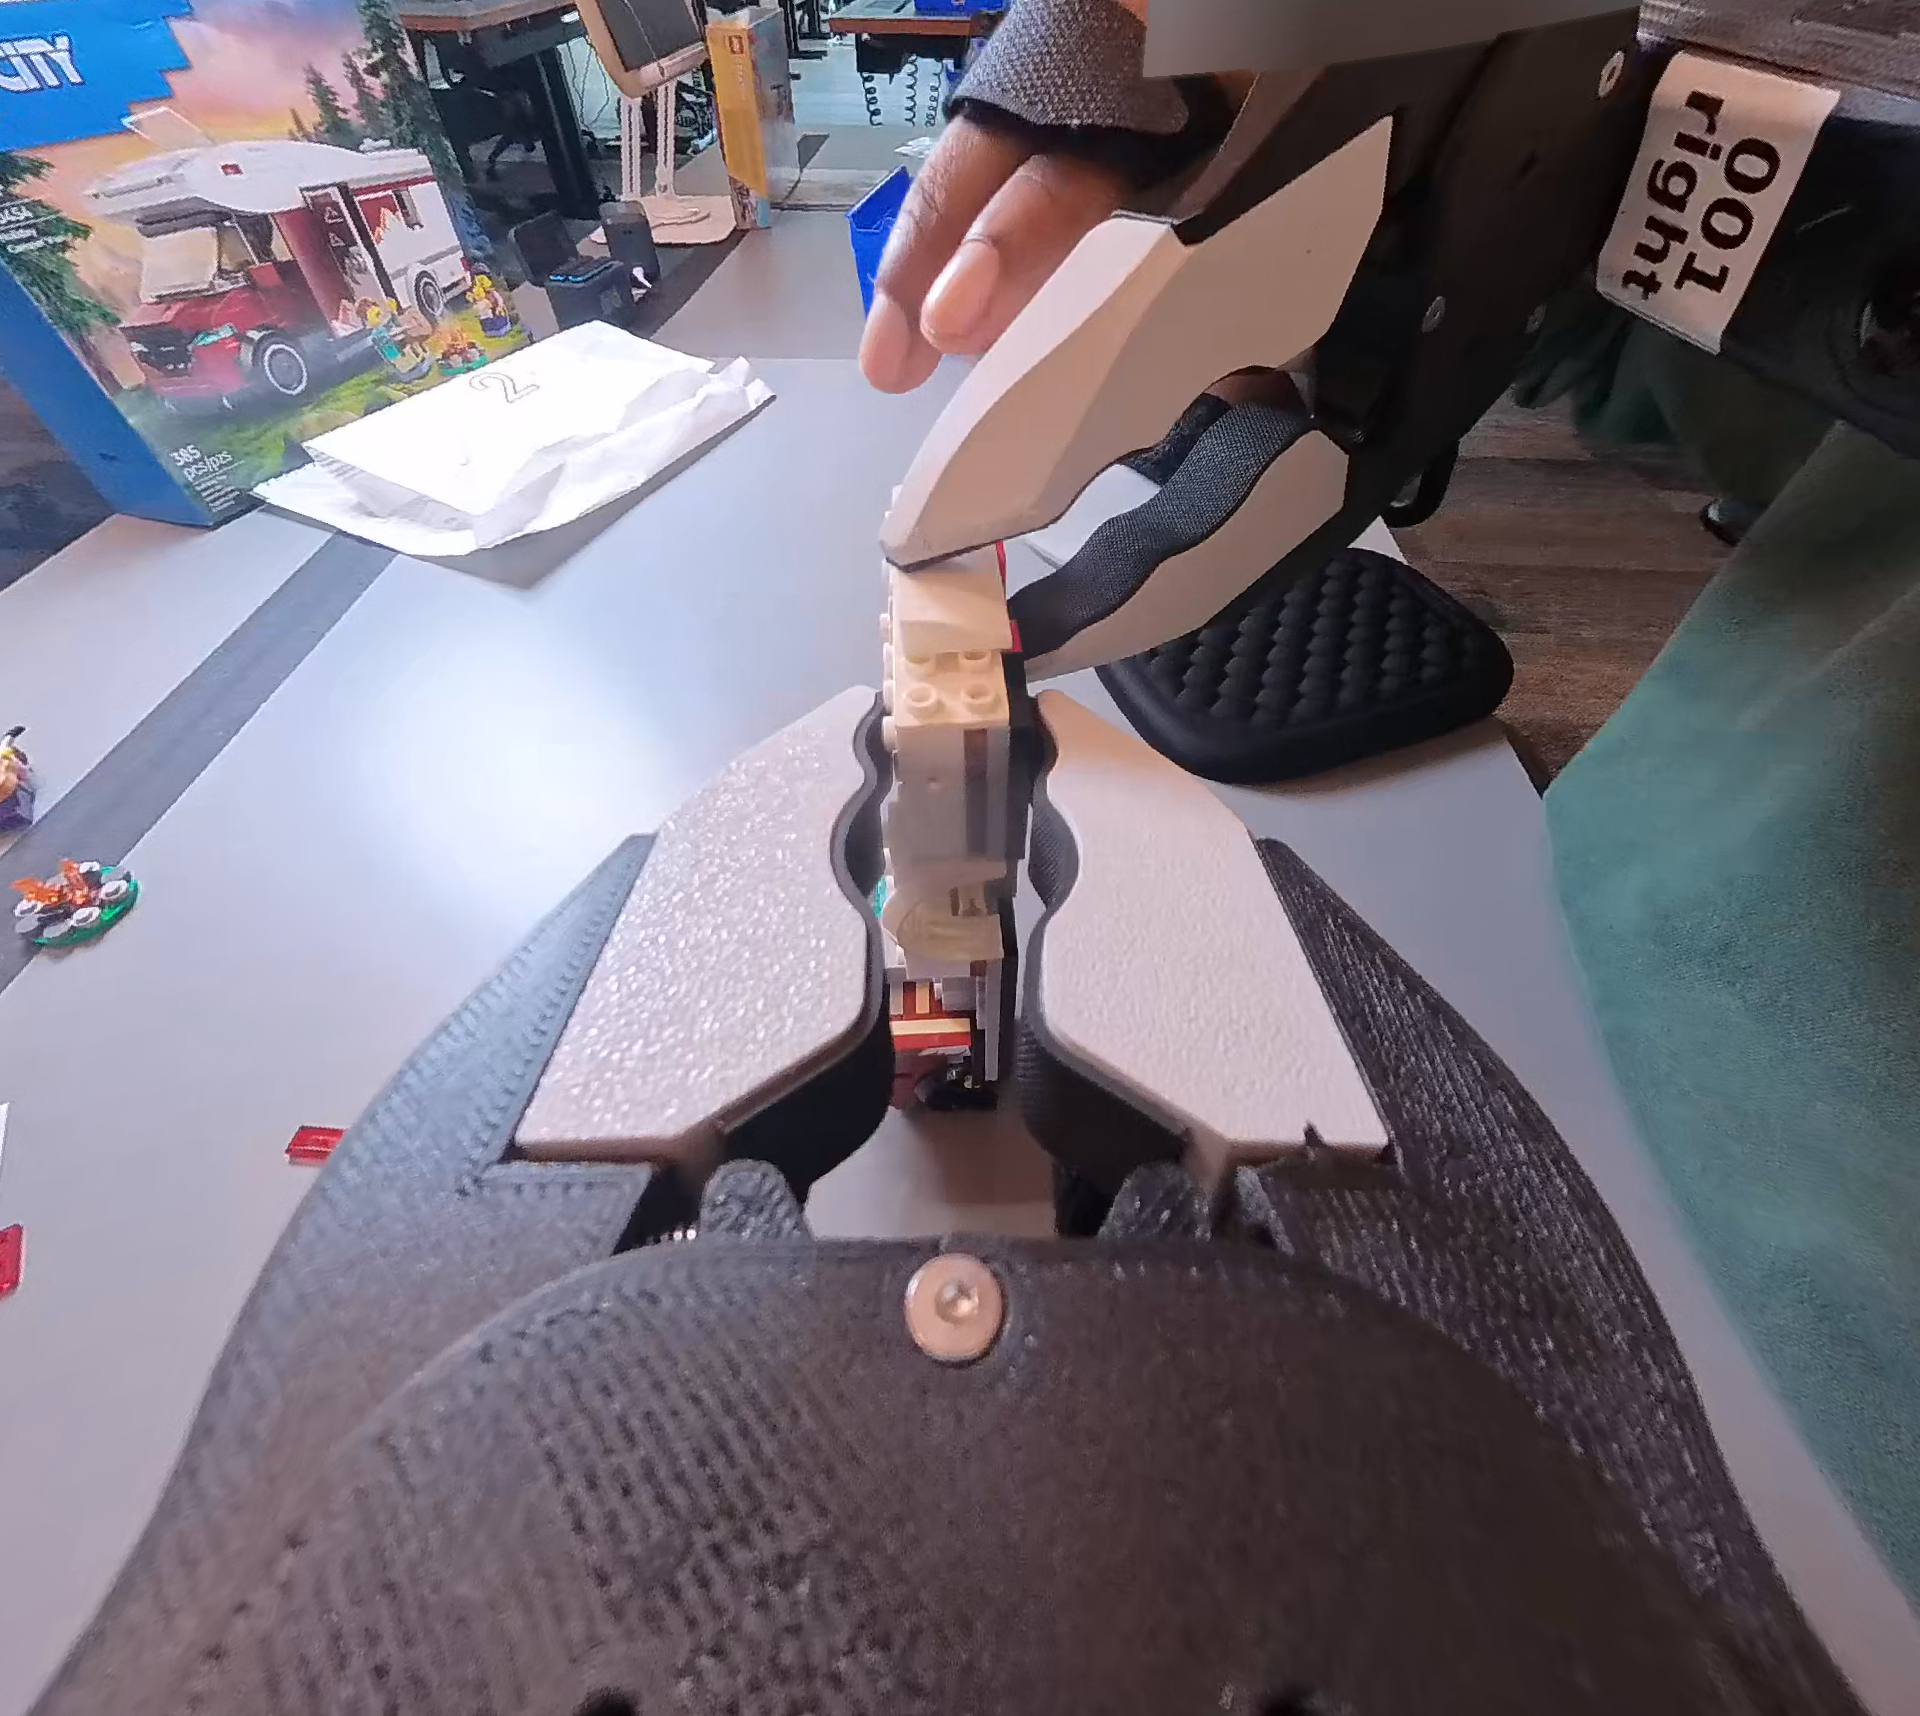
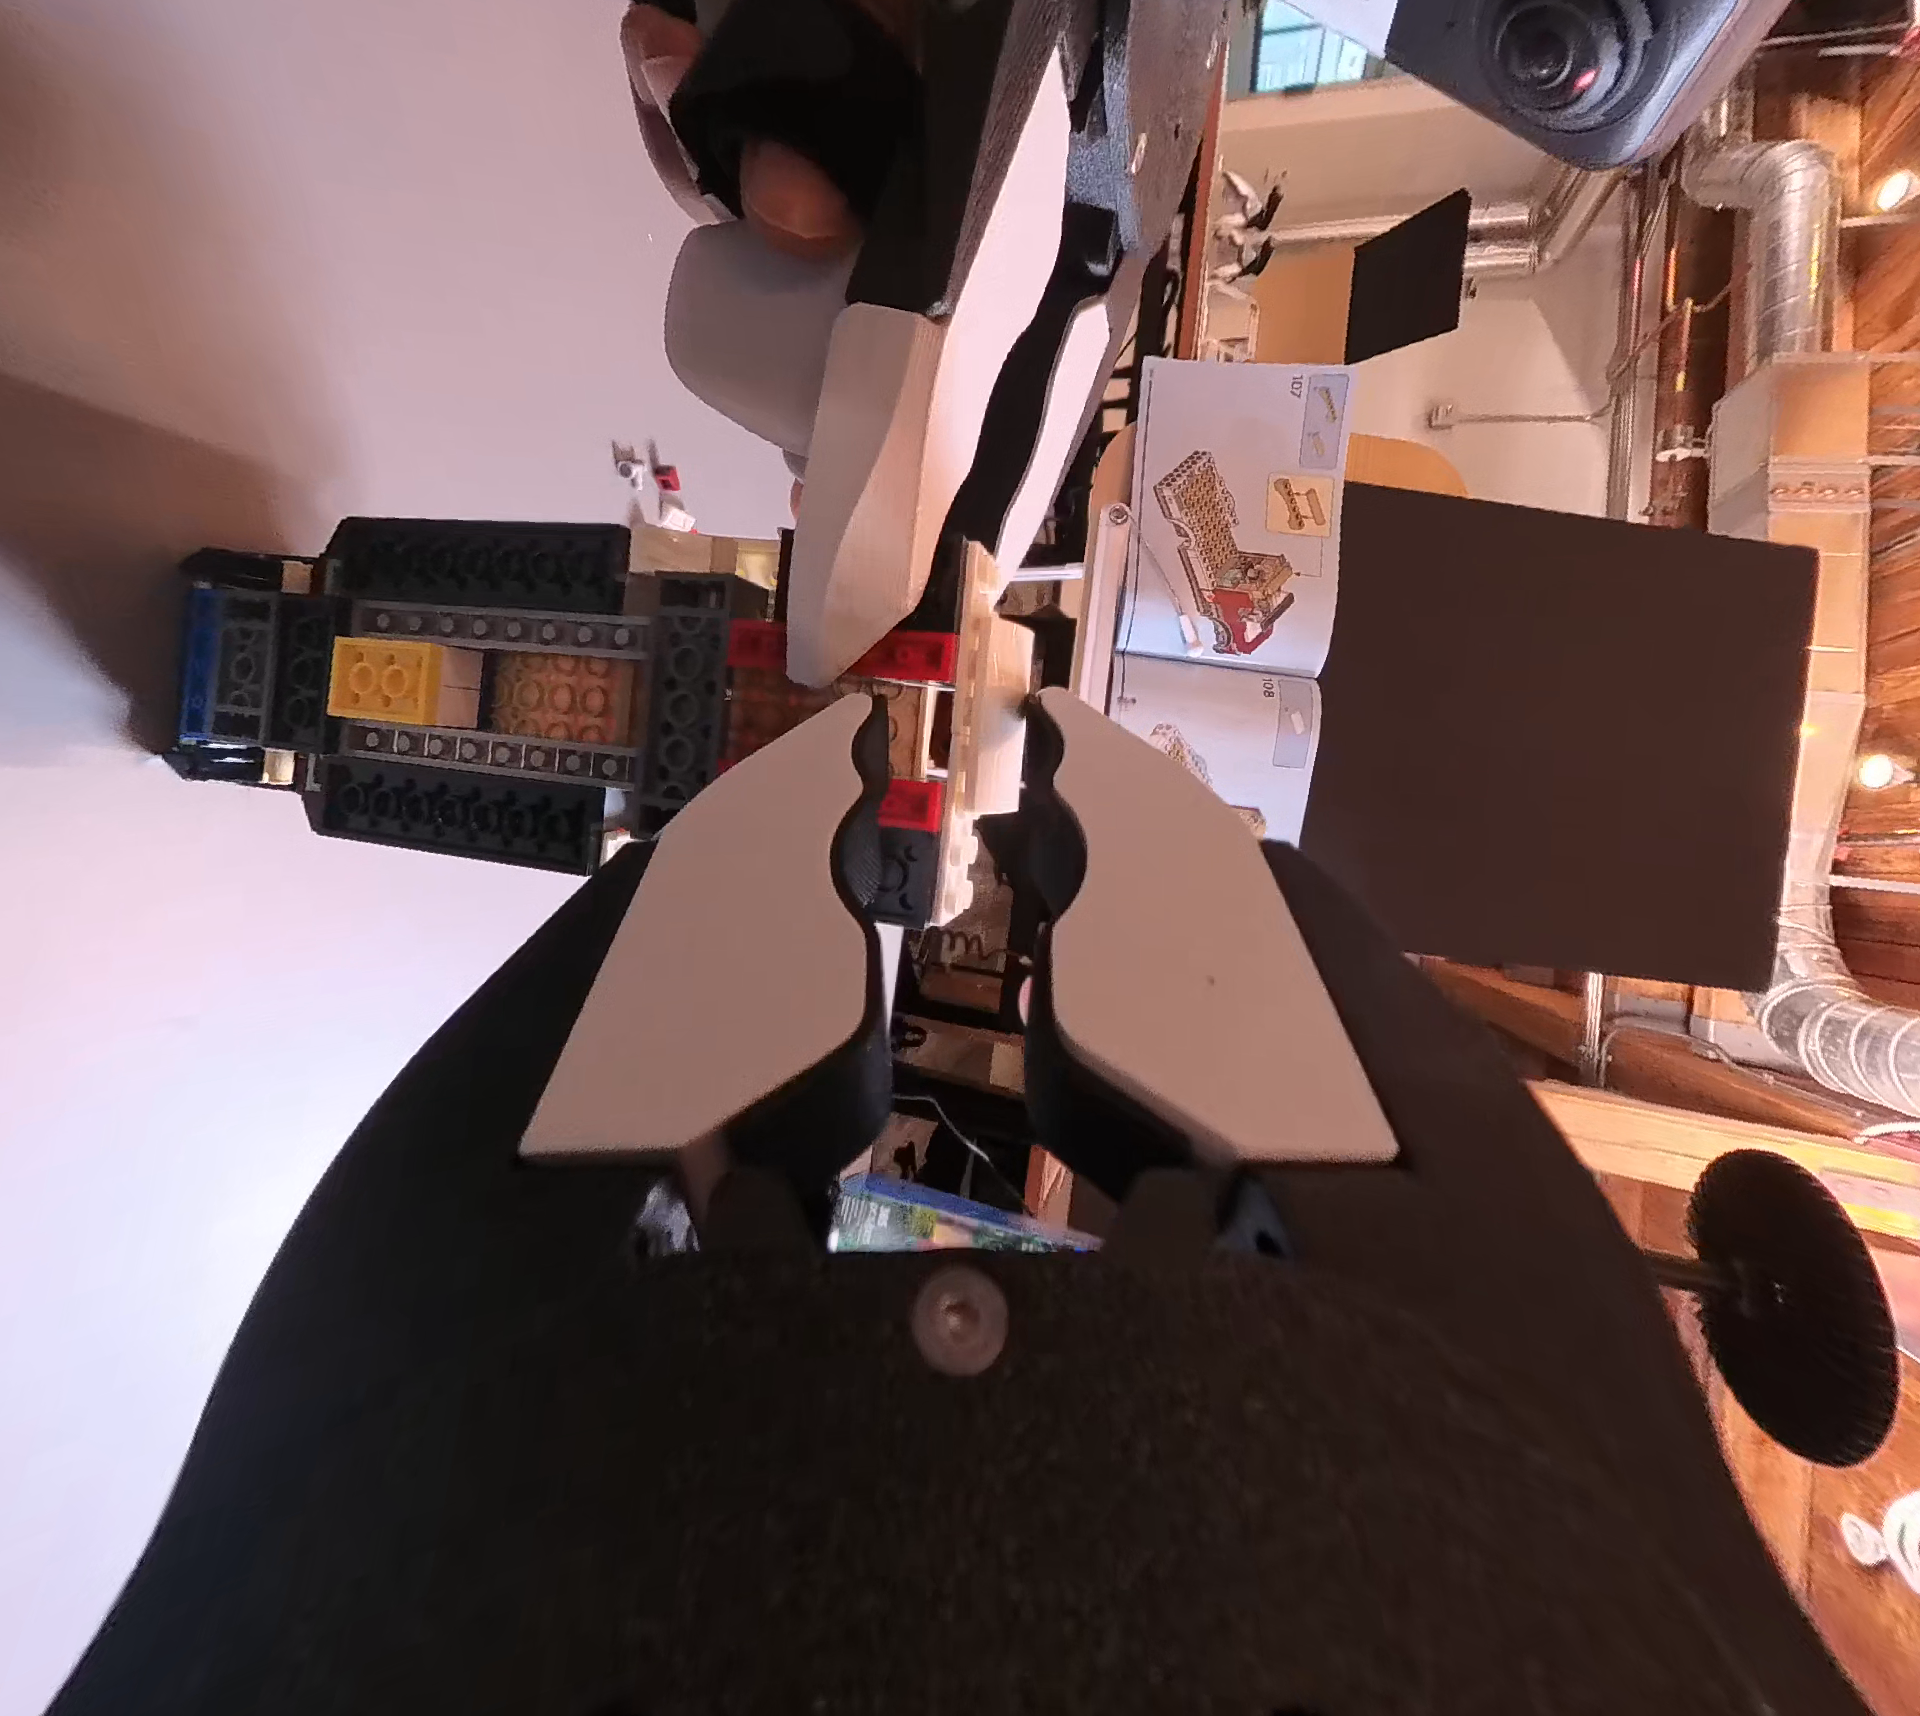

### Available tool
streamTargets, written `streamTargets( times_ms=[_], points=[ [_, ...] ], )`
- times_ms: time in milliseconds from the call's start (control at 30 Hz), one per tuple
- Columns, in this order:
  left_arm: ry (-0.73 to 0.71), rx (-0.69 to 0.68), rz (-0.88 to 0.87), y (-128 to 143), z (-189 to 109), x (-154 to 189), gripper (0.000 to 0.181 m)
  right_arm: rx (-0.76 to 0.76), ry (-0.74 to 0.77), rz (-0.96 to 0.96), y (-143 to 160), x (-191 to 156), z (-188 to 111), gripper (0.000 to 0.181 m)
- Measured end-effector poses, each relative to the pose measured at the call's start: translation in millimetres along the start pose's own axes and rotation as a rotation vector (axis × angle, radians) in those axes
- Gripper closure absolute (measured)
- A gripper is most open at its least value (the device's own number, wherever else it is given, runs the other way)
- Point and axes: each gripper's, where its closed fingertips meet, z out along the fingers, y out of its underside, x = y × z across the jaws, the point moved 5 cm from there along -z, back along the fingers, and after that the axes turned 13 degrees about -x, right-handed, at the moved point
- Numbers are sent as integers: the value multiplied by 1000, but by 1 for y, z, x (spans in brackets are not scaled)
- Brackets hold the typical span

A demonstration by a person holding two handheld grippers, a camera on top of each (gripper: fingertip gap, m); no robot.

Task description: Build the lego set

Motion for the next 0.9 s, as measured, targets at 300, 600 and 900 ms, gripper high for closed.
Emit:
streamTargets(
  times_ms=[300, 600, 900],
  points=[
    [0, -5, 4, 0, 0, 1, 157, -2, -115, 109, 2, 4, -2, 155],
    [7, -8, 1, 0, 0, 1, 158, 42, -242, 224, 6, 10, -4, 152],
    [44, -20, 33, -1, 1, 2, 158, 140, -857, 780, 19, 40, -8, 148]
  ],
)
